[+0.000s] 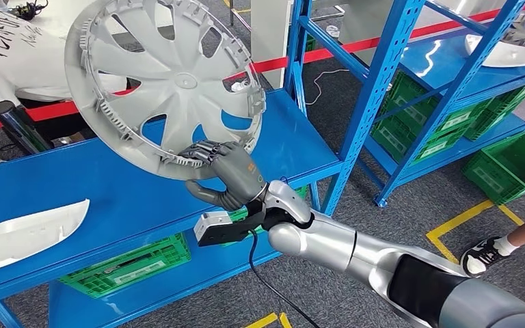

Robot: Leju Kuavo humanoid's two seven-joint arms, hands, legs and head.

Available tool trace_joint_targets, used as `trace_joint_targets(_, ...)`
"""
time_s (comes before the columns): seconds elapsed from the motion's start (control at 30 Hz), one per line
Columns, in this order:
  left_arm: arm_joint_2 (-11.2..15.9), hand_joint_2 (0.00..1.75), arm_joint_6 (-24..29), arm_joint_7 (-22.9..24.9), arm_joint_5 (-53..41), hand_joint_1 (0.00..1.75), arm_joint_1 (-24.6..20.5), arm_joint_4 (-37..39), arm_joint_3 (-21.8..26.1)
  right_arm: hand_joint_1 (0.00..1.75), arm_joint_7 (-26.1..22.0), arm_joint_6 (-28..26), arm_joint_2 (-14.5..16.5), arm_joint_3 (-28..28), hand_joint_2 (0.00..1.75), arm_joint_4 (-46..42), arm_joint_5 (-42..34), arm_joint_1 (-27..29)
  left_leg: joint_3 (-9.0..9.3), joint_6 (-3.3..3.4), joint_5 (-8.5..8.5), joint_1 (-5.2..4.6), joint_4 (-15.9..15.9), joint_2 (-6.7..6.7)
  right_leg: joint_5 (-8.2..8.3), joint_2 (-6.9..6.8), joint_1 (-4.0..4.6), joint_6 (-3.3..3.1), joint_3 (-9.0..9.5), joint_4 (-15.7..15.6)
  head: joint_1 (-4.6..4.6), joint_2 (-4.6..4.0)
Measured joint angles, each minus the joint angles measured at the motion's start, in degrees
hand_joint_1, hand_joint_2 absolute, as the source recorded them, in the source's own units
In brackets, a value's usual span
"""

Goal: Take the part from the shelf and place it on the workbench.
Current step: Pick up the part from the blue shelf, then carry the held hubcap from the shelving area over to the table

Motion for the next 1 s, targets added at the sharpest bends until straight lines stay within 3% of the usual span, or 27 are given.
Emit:
trace_joint_targets(0.27,0.33,1.75,-0.52,0.28,0.17,0.0,0.02,-0.02,0.95,1.75,0.71,-3.25,0.34,0.85,1.75,-0.07,1.9,-0.42,-0.01,0.63,-0.03,-0.41,0.05,0.02,0.14,-0.01,-0.48,0.67,0.08,-0.2,-0.02,0.0)
trace_joint_targets(0.33,0.37,1.75,-0.51,0.3,0.17,0.0,-0.04,-0.02,1.11,1.75,0.84,-3.67,0.34,1.13,1.75,-0.24,2.47,-0.29,0.2,1.09,0.54,-0.11,-0.62,0.18,-0.91,-0.01,-0.48,0.95,-0.34,0.89,0.12,0.0)
trace_joint_targets(0.37,0.38,1.75,-0.51,0.3,0.17,0.0,-0.07,-0.02,1.19,1.75,0.89,-3.79,0.38,1.28,1.75,-0.31,2.71,-0.21,0.27,1.3,0.79,0.07,-0.96,0.28,-2.45,-0.02,-0.46,1.04,-1.18,2.94,0.25,0.0)
trace_joint_targets(0.43,0.41,1.75,-0.5,0.28,0.16,0.0,-0.03,-0.01,1.34,1.75,1.11,-3.83,0.47,1.58,1.75,-0.37,3.04,0.08,0.2,1.51,0.98,0.19,-1.16,0.4,-6.56,-0.07,-0.56,1.23,-4.12,10.03,0.49,0.0)
trace_joint_targets(0.47,0.42,1.75,-0.5,0.28,0.1,0.0,0.07,-0.01,1.38,1.75,1.38,-3.79,0.51,1.73,1.75,-0.38,3.16,0.35,0.12,1.49,1.0,0.2,-1.11,0.43,-8.04,-0.08,-0.63,1.34,-5.58,13.65,0.51,0.0)
trace_joint_targets(0.5,0.43,1.75,-0.5,0.28,-0.02,0.0,0.2,0.0,1.39,1.75,1.72,-3.75,0.53,1.84,1.75,-0.43,3.24,0.73,0.02,1.43,1.03,0.24,-1.02,0.44,-8.44,-0.08,-0.7,1.44,-6.34,15.75,0.52,0.0)
trace_joint_targets(0.53,0.44,1.75,-0.5,0.24,-0.16,0.0,0.36,0.0,1.39,1.75,2.04,-3.72,0.53,1.9,1.75,-0.58,3.27,1.19,-0.12,1.34,1.08,0.32,-0.88,0.43,-7.77,-0.09,-0.8,1.52,-6.14,15.77,0.52,0.0)
trace_joint_targets(0.57,0.43,1.75,-0.48,0.14,-0.3,0.0,0.52,0.01,1.39,1.75,2.33,-3.72,0.53,1.94,1.75,-0.83,3.31,1.67,-0.32,1.18,1.13,0.44,-0.66,0.4,-6.2,-0.1,-0.94,1.62,-4.89,13.58,0.52,0.0)
trace_joint_targets(0.67,0.45,1.75,-0.12,-0.38,-0.4,0.0,1.06,0.0,1.39,1.75,2.63,-3.79,0.51,1.95,1.75,-2.1,3.75,3.1,-1.22,0.14,1.32,0.57,0.27,0.22,-2.03,-0.01,-1.11,1.53,0.46,3.25,0.64,0.0)
trace_joint_targets(0.7,0.47,1.75,0.01,-0.57,-0.39,0.0,1.22,-0.01,1.39,1.75,2.62,-3.86,0.48,1.95,1.75,-2.56,4.0,3.6,-1.48,-0.3,1.49,0.51,0.5,0.13,-1.72,0.11,-1.05,1.2,1.03,1.77,0.66,0.0)
trace_joint_targets(0.8,0.51,1.75,0.05,-0.96,-0.51,0.0,1.63,0.01,1.39,1.75,2.79,-4.01,0.39,1.93,1.75,-3.59,4.85,5.01,-2.0,-1.71,2.09,0.57,0.52,-0.08,-1.17,0.3,-0.92,-0.34,0.11,1.61,0.66,0.0)
trace_joint_targets(0.87,0.58,1.75,-0.13,-0.98,-0.83,0.0,1.82,0.02,1.39,1.75,3.2,-4.13,0.38,1.92,1.75,-4.05,5.67,5.82,-3.04,-2.47,-0.32,0.75,2.53,0.01,-0.24,0.15,-1.01,-1.39,-0.71,1.48,0.56,0.0)
trace_joint_targets(0.97,0.57,1.75,-0.48,-0.8,-1.42,0.0,1.82,0.01,1.39,1.75,3.94,-4.51,0.38,1.91,1.75,-4.89,7.25,7.41,-5.73,-3.14,-7.7,0.89,12.46,0.26,1.12,-0.06,-0.88,-2.01,-2.32,1.46,0.44,0.0)
trace_joint_targets(1.0,0.55,1.75,-0.58,-0.74,-1.56,0.0,1.81,0.01,1.39,1.75,4.24,-4.57,0.4,1.9,1.75,-5.2,7.88,8.04,-5.93,-3.21,-8.76,0.89,15.09,0.3,1.56,-0.14,-0.77,-2.05,-2.89,1.48,0.45,0.0)
